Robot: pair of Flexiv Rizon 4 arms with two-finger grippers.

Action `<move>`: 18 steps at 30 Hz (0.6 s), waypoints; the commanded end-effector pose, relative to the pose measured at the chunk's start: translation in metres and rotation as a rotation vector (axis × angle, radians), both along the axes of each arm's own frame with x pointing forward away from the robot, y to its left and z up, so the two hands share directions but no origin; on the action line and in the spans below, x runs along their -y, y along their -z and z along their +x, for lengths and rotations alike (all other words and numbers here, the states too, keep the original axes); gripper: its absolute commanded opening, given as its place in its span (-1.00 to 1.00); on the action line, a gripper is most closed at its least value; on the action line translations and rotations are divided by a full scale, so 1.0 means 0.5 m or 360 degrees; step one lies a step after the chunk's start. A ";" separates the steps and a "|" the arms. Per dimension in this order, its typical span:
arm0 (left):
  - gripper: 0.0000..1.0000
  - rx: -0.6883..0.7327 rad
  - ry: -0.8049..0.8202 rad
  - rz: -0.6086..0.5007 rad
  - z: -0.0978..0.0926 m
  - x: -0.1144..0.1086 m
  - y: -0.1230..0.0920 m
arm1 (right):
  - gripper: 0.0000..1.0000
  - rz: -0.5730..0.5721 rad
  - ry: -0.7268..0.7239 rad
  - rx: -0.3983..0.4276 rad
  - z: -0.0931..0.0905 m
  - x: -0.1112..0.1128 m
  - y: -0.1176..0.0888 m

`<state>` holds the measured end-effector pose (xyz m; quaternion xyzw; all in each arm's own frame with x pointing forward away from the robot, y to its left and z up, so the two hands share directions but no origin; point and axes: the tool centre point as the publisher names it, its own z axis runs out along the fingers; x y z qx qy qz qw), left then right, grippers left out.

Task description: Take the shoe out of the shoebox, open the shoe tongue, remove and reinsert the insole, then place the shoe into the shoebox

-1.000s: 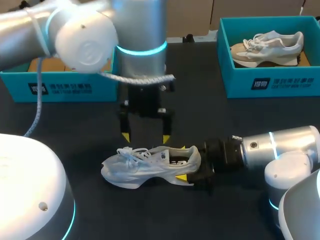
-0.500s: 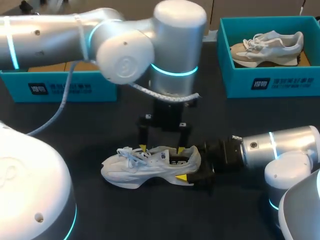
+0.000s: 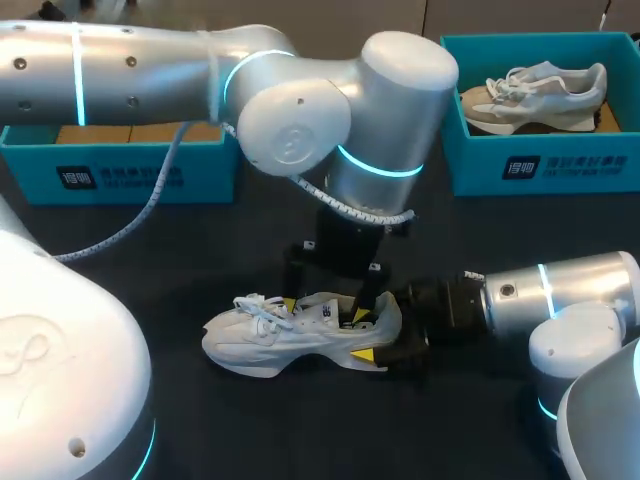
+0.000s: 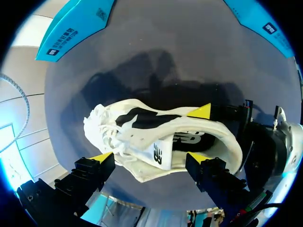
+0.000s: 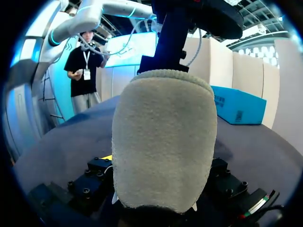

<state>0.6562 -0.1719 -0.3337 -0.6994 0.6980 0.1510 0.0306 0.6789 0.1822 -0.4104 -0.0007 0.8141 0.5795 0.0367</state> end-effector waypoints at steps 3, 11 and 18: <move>1.00 0.0002 0.0027 0.0038 0.000 -0.001 0.025 | -1.00 -0.0006 0.0002 -0.0001 0.000 -0.002 -0.002; 0.91 0.0102 0.0107 0.0116 0.006 -0.012 0.032 | -1.00 -0.0006 0.0002 -0.0001 0.000 -0.002 -0.002; 0.27 0.0132 0.0121 0.0150 0.013 -0.020 0.027 | -1.00 -0.0006 0.0002 -0.0001 0.000 -0.002 -0.002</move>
